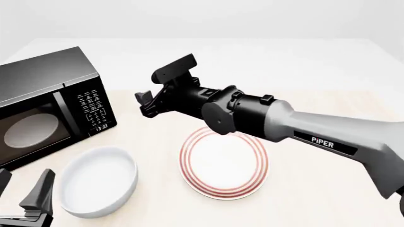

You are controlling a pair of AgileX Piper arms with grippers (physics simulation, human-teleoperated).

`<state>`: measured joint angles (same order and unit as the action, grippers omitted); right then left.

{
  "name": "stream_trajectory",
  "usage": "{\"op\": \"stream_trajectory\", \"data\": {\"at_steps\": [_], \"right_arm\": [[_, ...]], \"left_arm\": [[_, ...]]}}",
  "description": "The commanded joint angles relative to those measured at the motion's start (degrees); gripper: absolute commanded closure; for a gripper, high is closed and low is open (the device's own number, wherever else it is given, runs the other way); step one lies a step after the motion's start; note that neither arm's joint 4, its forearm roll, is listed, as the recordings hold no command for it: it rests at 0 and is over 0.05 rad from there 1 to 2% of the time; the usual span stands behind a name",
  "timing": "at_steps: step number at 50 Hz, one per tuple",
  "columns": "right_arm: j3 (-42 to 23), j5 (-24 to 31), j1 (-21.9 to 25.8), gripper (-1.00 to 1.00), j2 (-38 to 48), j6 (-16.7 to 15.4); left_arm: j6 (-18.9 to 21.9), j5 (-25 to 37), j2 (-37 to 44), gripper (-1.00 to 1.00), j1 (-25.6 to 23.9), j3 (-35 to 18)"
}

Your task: Put the white bowl to the right of the plate.

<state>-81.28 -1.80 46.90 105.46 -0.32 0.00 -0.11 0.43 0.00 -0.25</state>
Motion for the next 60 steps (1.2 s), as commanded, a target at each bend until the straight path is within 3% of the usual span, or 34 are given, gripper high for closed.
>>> {"op": "stream_trajectory", "data": {"at_steps": [1,49,53,54,60], "right_arm": [[-2.3,0.5,2.2,-1.00,3.1,1.4],[-4.4,-1.0,7.0,-1.00,12.2,8.5],[-3.6,-1.7,7.3,-1.00,13.2,9.7],[-2.9,-2.1,8.0,-1.00,14.7,11.7],[-2.9,-2.0,8.1,-1.00,14.8,11.5]], "left_arm": [[0.0,0.0,0.0,-1.00,0.0,0.0],[0.0,0.0,0.0,-1.00,0.0,0.0],[0.0,0.0,0.0,-1.00,0.0,0.0],[0.0,0.0,0.0,-1.00,0.0,0.0],[0.0,0.0,0.0,-1.00,0.0,0.0]]}}
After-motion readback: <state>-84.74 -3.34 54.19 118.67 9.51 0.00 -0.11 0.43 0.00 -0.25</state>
